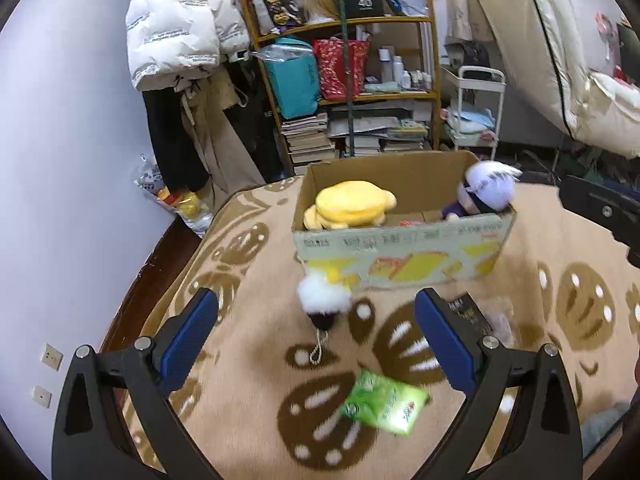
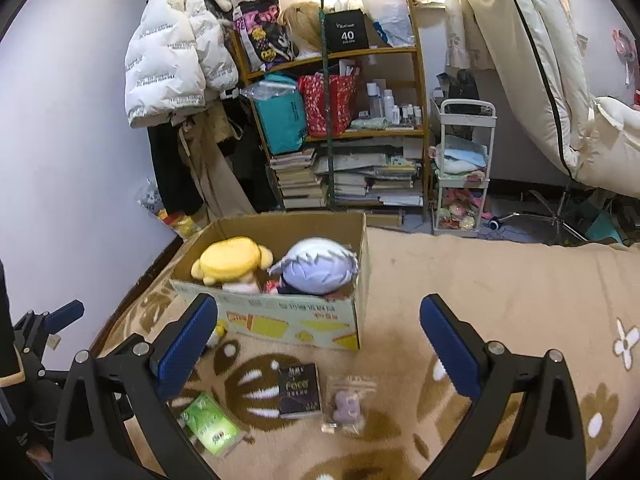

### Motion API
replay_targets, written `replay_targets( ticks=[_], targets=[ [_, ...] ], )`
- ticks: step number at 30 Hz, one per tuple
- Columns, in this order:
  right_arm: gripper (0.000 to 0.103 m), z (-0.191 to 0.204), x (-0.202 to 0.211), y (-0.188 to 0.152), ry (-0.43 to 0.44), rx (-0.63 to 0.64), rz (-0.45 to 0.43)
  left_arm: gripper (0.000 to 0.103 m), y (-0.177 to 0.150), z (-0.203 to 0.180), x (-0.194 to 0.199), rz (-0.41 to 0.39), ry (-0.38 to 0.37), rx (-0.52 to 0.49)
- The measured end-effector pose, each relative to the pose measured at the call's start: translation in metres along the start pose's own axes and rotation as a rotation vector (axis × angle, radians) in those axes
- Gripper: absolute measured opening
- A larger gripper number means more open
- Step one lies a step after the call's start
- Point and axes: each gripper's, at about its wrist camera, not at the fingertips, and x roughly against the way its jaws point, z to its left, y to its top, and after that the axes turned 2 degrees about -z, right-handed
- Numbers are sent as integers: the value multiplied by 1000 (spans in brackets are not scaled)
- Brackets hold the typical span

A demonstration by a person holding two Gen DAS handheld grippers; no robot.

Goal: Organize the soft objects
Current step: 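Open the left gripper over the box while the right gripper releases the doll inside, then grasp the green tissue pack with the left gripper while the right gripper grasps the black Face tissue pack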

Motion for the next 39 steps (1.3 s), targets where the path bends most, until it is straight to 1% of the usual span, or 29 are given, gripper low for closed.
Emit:
replay_targets(
  ticks=[4,8,10,14,18,27,31,36,39],
  targets=[
    [103,3,4,-11,8,9,37,97,-8,-6,11,16,-4,-34],
    [103,8,5,-24,10,33,74,97,-18,-5,9,74,-36,-26],
    [103,11,5,-28,7,48,88,97,-23,-4,5,99,-48,-20],
    [103,14,1,-34,4,59,110,97,-29,-4,0,122,-46,-24],
    [103,17,-4,-39,0,70,132,97,-33,-3,-8,155,-61,-18],
    [103,20,-19,-47,-20,83,178,97,-40,-11,-28,220,-85,-33],
    [103,18,-30,-50,-38,80,207,97,-44,-13,-35,247,-87,-7],
    [103,18,-37,-54,-44,74,239,97,-48,-21,-41,274,-112,-20],
    [103,18,-42,-56,-52,76,258,97,-51,-26,-49,313,-145,-30]
  ],
)
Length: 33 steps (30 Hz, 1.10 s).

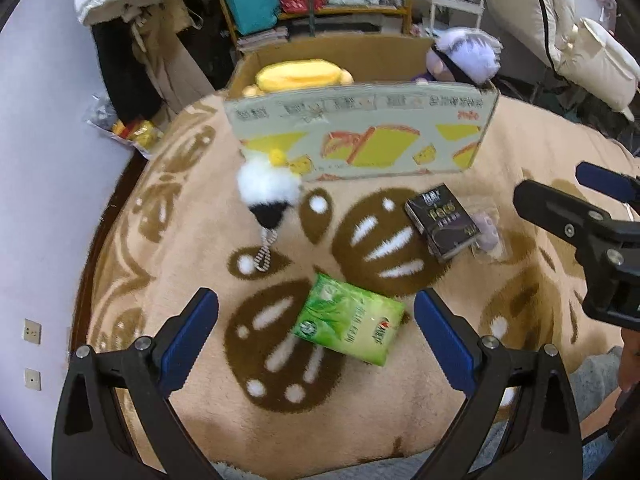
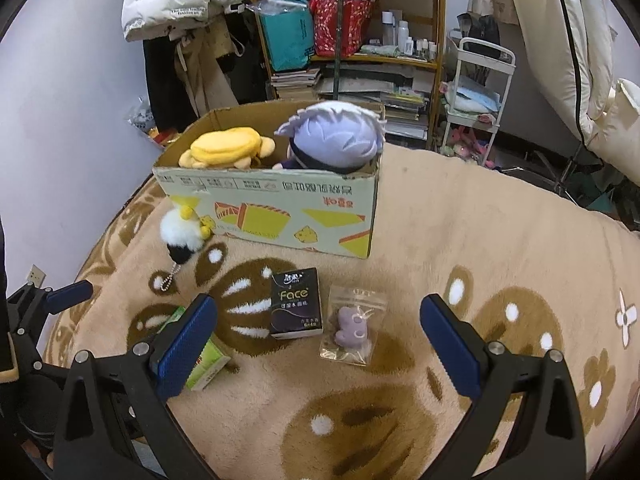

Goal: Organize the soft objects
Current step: 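Grasp the green tissue pack with the left gripper while the right gripper grasps the black Face tissue pack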

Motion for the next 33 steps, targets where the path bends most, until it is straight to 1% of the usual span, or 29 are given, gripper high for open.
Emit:
replay_targets(
  ticks=[4,7,12,16,21,25,29,31,32,33],
  targets=[
    [103,1,-9,-2,-3,1,27,97,-3,-8,-17,73,-48,-25],
    [103,3,-19,-5,-8,8,55,97,-5,-11,-33,125,-51,-31],
    [103,4,-40,-14,-28,20,128,97,-10,-16,-55,203,-80,-37],
    [103,6,-55,-18,-43,33,152,97,-13,-19,-64,232,-71,-50],
    [103,7,-75,-19,-25,42,161,97,-15,-18,-78,256,-38,-46],
    [103,15,-85,-19,0,78,161,97,-13,-16,-83,278,-34,-39],
    [103,25,-94,-22,6,104,166,97,-13,-18,-86,288,-26,-43],
    [103,28,-97,-23,6,113,170,91,-15,-20,-89,300,-16,-46],
    [102,30,-100,-24,5,119,174,83,-16,-20,-92,314,-19,-40],
    [99,30,-103,-24,6,122,179,81,-16,-21,-94,324,-22,-34]
  ],
)
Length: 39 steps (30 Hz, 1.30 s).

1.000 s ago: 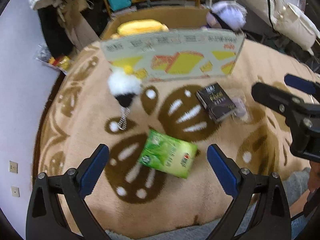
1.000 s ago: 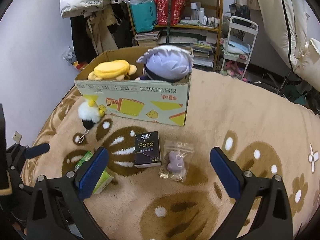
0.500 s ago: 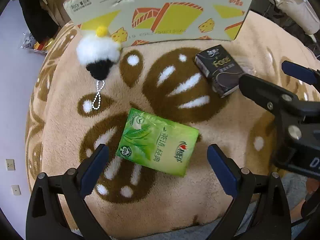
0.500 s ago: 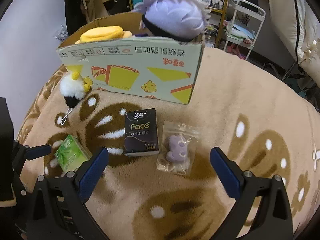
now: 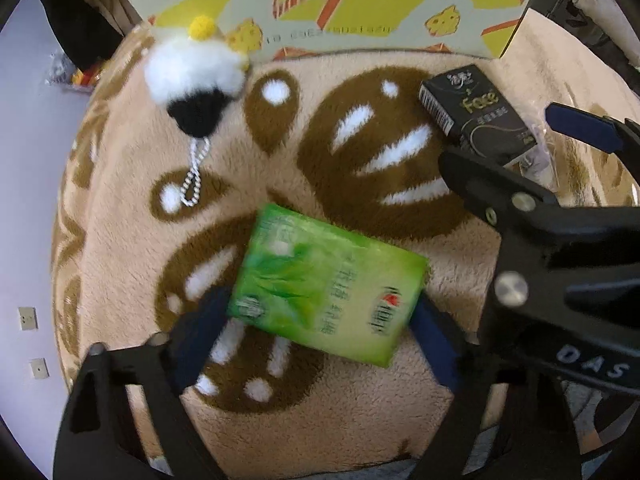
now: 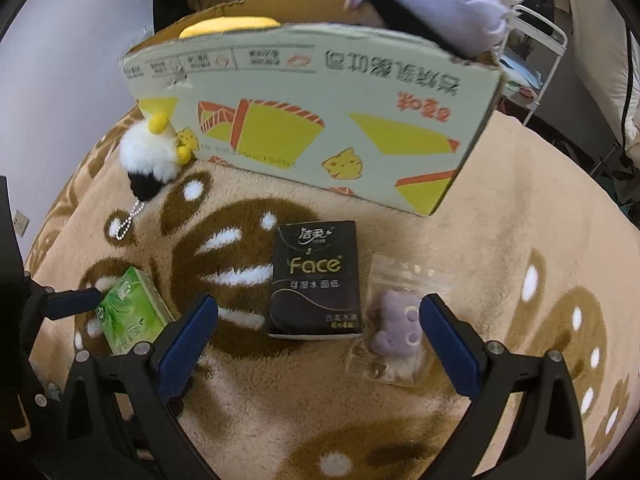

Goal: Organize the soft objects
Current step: 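Grasp the green tissue pack with the left gripper while the right gripper grasps the black Face tissue pack, then lift the green tissue pack with the left gripper while the right gripper carries the Face pack over the box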

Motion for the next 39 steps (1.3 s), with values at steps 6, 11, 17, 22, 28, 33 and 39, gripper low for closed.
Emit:
replay_targets(
  ticks=[6,11,17,22,28,33,39],
  targets=[
    [57,-2,-12,1,14,-8,24,79,1,-2,0,-14,-9,7],
    [49,2,-15,2,19,-6,29,79,3,-2,1,-24,-2,-7],
    [49,-4,-9,8,7,-10,26,79,1,-8,9,-39,8,-10],
    [49,-8,7,12,-5,-20,-5,79,-1,-2,18,-55,34,7],
    [48,-7,35,16,16,-24,-63,79,-5,14,52,-165,71,55],
    [48,-6,66,24,40,-20,-148,79,-9,26,85,-296,109,102],
    [48,-9,96,31,35,-39,-233,79,-8,36,127,-486,111,137]
  ],
)
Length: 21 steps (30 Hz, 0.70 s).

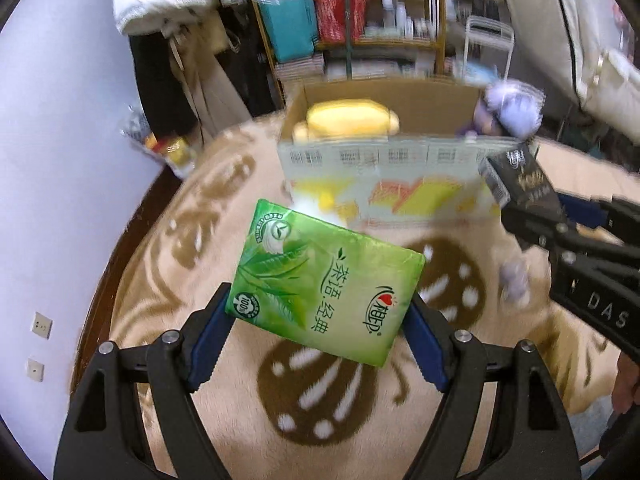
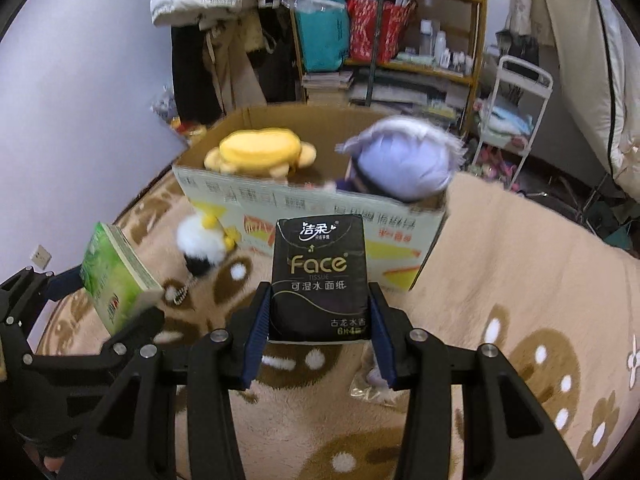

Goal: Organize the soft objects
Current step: 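Lift the green tissue pack with the left gripper while the right gripper carries the Face pack over the box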

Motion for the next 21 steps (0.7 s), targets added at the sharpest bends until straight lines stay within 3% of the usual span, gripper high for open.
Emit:
replay_targets(
  ticks=[4,7,14,21],
  targets=[
    [48,-5,20,7,2,-33,-60,79,9,12,27,-148,25,57],
    [48,-7,38,13,-20,-31,-125,79,16,20,39,-208,17,76],
    [48,-14,69,34,-39,-29,-238,79,41,27,62,-325,27,59],
    [48,-18,79,63,-57,-11,-303,79,74,28,74,-387,25,57]
  ],
)
